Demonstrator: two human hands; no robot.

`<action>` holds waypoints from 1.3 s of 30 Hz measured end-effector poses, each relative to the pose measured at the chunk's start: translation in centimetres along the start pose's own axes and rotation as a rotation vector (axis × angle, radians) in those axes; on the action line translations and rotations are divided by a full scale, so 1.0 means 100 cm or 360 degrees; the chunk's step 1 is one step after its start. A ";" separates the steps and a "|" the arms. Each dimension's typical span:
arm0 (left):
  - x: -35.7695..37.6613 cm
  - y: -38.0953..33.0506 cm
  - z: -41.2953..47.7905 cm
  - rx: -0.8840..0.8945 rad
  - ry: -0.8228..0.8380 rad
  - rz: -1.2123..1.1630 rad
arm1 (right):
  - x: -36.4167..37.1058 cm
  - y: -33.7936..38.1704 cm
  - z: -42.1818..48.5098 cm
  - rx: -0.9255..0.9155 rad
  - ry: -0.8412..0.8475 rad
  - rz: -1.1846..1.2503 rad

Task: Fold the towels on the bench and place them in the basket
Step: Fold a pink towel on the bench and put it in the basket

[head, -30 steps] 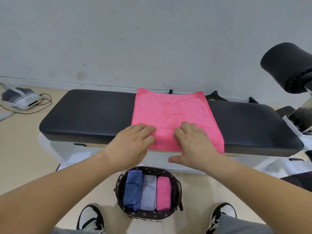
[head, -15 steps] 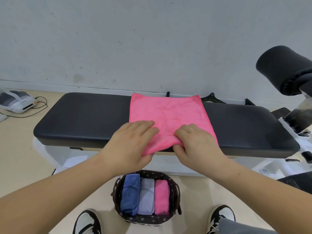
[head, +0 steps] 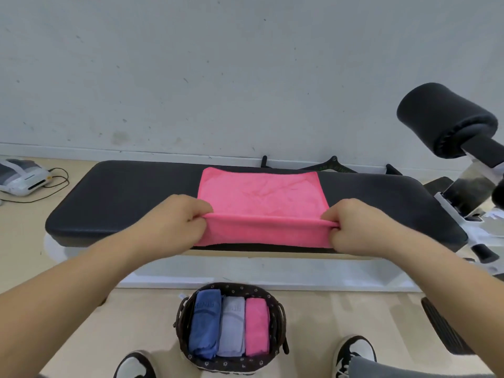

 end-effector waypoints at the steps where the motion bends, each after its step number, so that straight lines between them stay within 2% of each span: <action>1: -0.003 -0.001 0.001 -0.0039 0.0013 -0.0160 | -0.005 -0.003 -0.002 -0.0019 0.0049 0.0126; 3: -0.008 -0.002 0.003 -0.0108 0.0038 -0.0445 | -0.012 -0.007 -0.003 -0.0061 0.0111 0.0435; 7: -0.016 0.003 0.015 -0.0212 -0.0064 -0.0760 | -0.012 -0.015 0.014 -0.0062 0.0100 0.1145; 9: -0.020 0.012 0.026 -0.0270 -0.0149 -0.0833 | -0.010 -0.019 0.033 0.0022 -0.0034 0.1386; 12: -0.025 0.023 0.047 -0.0339 -0.0283 -0.0817 | -0.009 -0.020 0.060 0.0083 -0.0318 0.1545; 14: -0.025 0.026 0.061 -0.0342 -0.0334 -0.0729 | -0.008 -0.019 0.075 0.0082 -0.0448 0.1474; 18: -0.020 0.032 0.084 -0.0368 -0.0341 -0.0461 | 0.001 -0.023 0.101 0.0194 -0.0500 0.1089; 26: -0.019 0.046 0.109 -0.0384 -0.0370 -0.0039 | -0.001 -0.031 0.123 0.0299 -0.0572 0.1104; 32: -0.019 0.044 0.111 -0.0478 -0.0331 0.0001 | 0.000 -0.035 0.124 0.0327 -0.0601 0.1224; 39: -0.019 0.032 0.102 -0.0565 -0.0218 -0.0126 | 0.000 -0.030 0.119 0.0248 -0.0754 0.0691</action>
Point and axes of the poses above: each hand's wrist, its own z-axis towards the middle knuckle, its own x-axis out of the palm, y = z × x, the point moved 1 cm from there along z, towards the middle knuckle, and after that the axes turned 14 degrees about y, right-handed, at the moved point
